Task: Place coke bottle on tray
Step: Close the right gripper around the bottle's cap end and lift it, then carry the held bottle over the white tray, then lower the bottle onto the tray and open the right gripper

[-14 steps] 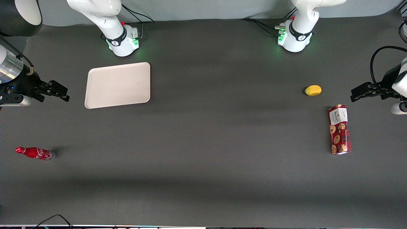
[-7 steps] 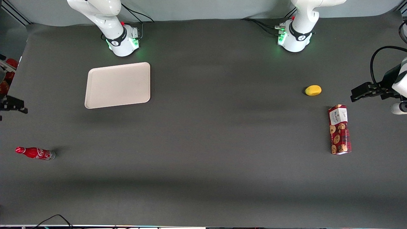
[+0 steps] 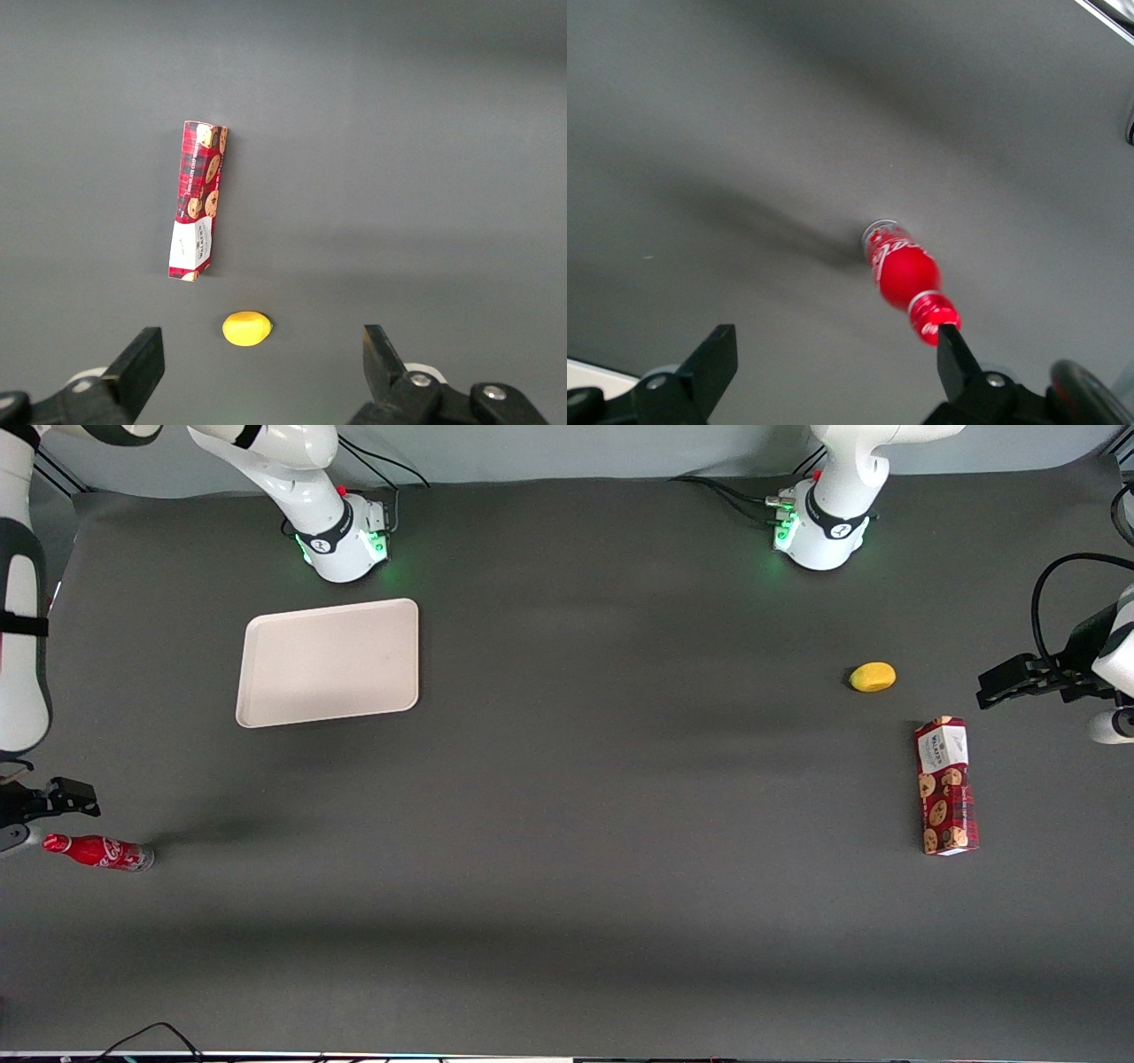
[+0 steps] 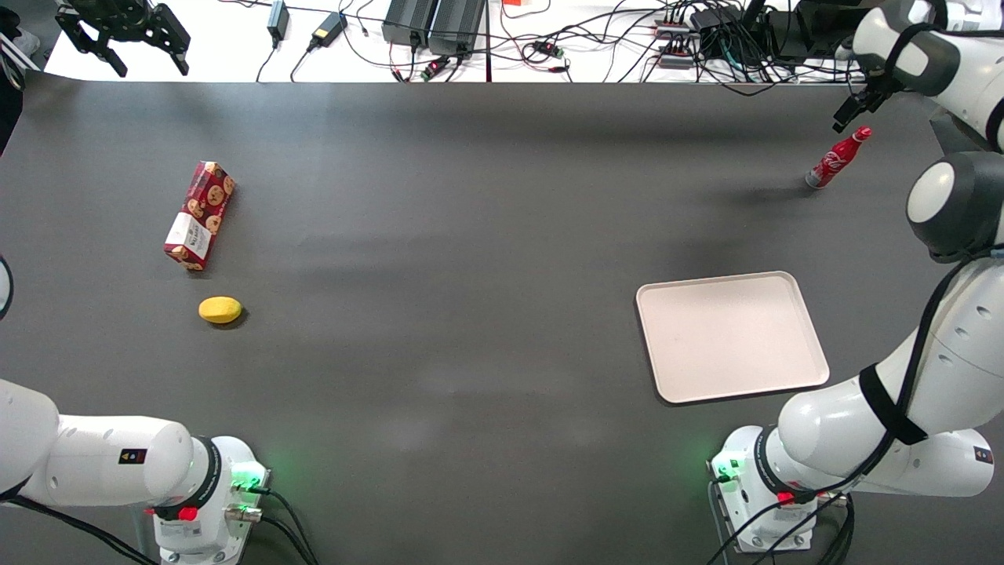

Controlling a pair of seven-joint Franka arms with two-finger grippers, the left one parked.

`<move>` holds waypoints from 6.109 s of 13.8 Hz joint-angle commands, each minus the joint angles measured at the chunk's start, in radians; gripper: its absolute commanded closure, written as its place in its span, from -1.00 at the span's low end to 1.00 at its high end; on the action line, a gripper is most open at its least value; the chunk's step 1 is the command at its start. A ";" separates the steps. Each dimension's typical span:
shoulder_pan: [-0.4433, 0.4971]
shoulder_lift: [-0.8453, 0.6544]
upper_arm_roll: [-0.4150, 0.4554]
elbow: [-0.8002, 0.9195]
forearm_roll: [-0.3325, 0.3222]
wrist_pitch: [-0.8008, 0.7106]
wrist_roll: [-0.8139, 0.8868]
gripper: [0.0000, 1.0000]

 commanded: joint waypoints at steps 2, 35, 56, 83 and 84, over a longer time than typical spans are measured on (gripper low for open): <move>-0.024 0.070 -0.039 0.086 0.053 0.003 -0.134 -1.00; -0.050 0.227 -0.073 0.226 0.180 -0.012 -0.261 0.47; 0.005 -0.565 0.053 -0.400 0.005 -0.352 0.281 1.00; -0.019 -0.805 0.022 -1.116 0.001 0.187 0.426 -1.00; -0.015 -0.810 0.023 -1.086 0.001 0.175 0.427 -1.00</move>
